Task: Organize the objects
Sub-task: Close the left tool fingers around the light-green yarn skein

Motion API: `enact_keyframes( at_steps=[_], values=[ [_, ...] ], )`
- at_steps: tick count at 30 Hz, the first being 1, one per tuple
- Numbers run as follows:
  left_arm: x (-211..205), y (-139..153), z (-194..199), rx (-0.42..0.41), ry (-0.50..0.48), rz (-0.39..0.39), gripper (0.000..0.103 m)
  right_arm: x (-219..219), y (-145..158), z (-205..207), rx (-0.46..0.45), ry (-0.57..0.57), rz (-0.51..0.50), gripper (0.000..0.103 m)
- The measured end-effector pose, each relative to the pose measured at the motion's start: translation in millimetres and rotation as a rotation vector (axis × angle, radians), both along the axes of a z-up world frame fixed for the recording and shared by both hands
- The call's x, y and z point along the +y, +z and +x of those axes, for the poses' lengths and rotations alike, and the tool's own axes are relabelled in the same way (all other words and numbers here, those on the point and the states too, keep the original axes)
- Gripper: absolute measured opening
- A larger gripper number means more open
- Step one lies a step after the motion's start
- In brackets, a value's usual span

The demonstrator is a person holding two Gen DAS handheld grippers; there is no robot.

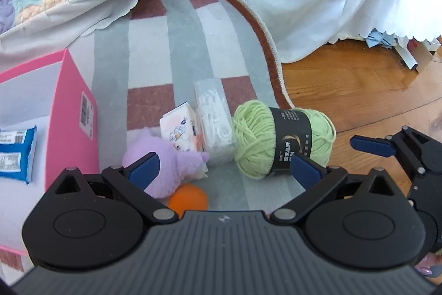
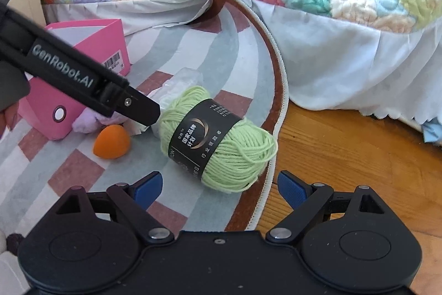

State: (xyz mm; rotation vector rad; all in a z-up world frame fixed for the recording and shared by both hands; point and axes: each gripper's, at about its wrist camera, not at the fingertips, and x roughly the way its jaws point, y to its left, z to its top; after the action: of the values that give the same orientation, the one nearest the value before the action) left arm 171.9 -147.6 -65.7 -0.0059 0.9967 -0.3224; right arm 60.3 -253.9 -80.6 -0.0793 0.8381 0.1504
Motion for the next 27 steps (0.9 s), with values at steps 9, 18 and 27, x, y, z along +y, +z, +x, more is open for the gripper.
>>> enact_keyframes(
  at_steps=[9, 18, 27],
  values=[
    [-7.6, -1.9, 2.3, -0.087, -0.09, -0.126, 0.094, 1.5, -12.6, 14.8, -0.07, 0.008, 0.061, 0.093],
    [-15.2, -19.6, 7.1, -0.05, -0.119, -0.143, 0.06, -11.4, -27.5, 18.8, -0.061, -0.048, 0.091, 0.092],
    [-9.5, -35.5, 7.0, -0.012, -0.111, -0.254, 0.046, -8.0, -30.7, 20.7, -0.054, -0.04, 0.219, 0.08]
  ],
)
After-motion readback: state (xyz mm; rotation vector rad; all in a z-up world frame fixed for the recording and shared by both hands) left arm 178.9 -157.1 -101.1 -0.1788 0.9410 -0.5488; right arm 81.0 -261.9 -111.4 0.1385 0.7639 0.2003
